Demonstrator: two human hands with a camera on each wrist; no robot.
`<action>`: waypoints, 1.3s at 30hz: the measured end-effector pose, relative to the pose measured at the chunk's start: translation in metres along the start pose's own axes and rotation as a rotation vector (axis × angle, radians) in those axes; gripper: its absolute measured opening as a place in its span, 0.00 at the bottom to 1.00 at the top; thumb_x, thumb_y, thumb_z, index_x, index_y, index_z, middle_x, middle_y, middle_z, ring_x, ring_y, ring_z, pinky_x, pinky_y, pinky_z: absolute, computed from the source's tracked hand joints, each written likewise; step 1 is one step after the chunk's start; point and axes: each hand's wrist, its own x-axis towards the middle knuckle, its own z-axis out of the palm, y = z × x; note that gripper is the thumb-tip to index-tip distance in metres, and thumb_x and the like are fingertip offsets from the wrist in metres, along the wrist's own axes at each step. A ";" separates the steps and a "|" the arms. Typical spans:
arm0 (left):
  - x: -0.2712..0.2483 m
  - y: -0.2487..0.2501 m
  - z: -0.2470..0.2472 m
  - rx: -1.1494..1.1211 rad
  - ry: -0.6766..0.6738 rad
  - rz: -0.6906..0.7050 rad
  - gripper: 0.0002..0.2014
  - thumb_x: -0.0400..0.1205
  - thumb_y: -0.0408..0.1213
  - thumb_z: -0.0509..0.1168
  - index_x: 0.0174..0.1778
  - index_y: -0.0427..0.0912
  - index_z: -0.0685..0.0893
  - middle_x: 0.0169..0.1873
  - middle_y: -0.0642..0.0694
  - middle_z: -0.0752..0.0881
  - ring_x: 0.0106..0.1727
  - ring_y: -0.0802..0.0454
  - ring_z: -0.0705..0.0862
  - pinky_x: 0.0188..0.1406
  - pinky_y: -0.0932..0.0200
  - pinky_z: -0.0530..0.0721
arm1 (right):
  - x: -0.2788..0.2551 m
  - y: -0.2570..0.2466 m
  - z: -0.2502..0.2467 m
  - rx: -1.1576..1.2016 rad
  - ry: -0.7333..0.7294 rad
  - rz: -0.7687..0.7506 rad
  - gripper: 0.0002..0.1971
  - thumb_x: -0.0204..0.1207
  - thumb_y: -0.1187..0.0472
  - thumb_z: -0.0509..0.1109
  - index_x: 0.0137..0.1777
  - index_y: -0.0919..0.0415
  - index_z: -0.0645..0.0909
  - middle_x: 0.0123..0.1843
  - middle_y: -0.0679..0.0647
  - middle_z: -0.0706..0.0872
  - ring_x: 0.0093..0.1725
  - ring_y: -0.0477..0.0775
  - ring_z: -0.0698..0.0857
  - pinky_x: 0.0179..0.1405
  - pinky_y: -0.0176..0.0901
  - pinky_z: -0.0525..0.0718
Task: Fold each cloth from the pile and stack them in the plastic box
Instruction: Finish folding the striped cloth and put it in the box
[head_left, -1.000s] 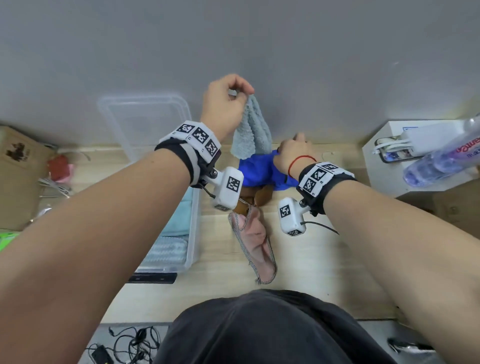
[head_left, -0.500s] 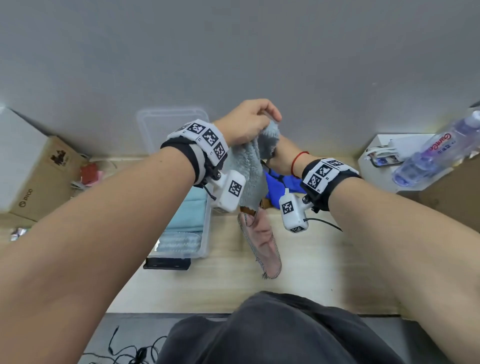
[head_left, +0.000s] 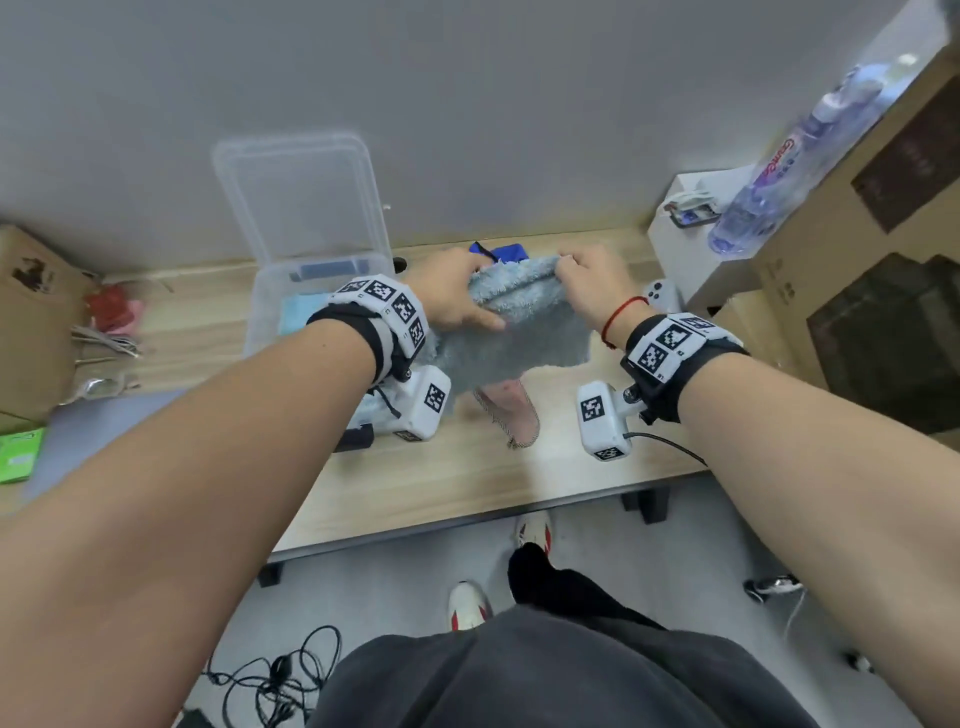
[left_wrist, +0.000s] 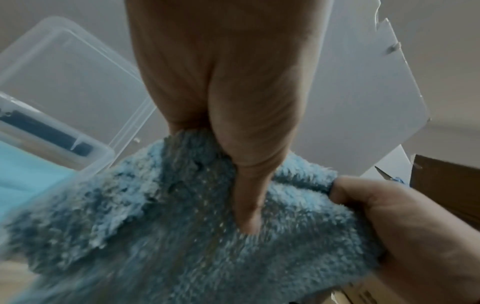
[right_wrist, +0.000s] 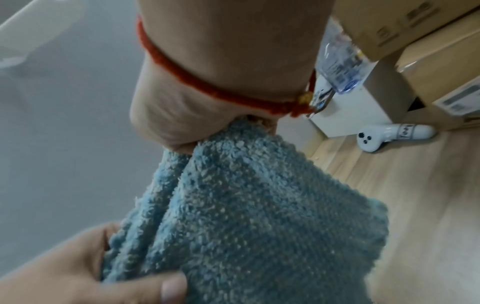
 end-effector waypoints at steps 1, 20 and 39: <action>-0.002 0.000 0.009 0.088 -0.023 -0.016 0.28 0.56 0.63 0.74 0.50 0.57 0.84 0.42 0.55 0.87 0.44 0.49 0.85 0.49 0.54 0.85 | -0.011 0.003 -0.005 -0.025 0.029 -0.006 0.16 0.76 0.66 0.59 0.25 0.59 0.67 0.24 0.49 0.66 0.26 0.49 0.65 0.28 0.46 0.60; -0.035 0.020 0.020 -0.006 0.208 -0.104 0.09 0.83 0.39 0.66 0.49 0.38 0.88 0.42 0.37 0.87 0.46 0.41 0.83 0.43 0.57 0.75 | -0.031 0.096 -0.071 -0.272 0.127 0.007 0.13 0.83 0.48 0.64 0.44 0.56 0.81 0.39 0.54 0.84 0.44 0.60 0.83 0.42 0.46 0.75; -0.033 0.008 0.104 -0.457 0.411 -0.284 0.11 0.85 0.40 0.63 0.48 0.36 0.87 0.37 0.43 0.83 0.39 0.52 0.77 0.40 0.56 0.76 | -0.049 0.160 -0.040 0.034 0.246 0.265 0.19 0.85 0.46 0.58 0.37 0.57 0.75 0.39 0.59 0.80 0.40 0.56 0.77 0.41 0.45 0.73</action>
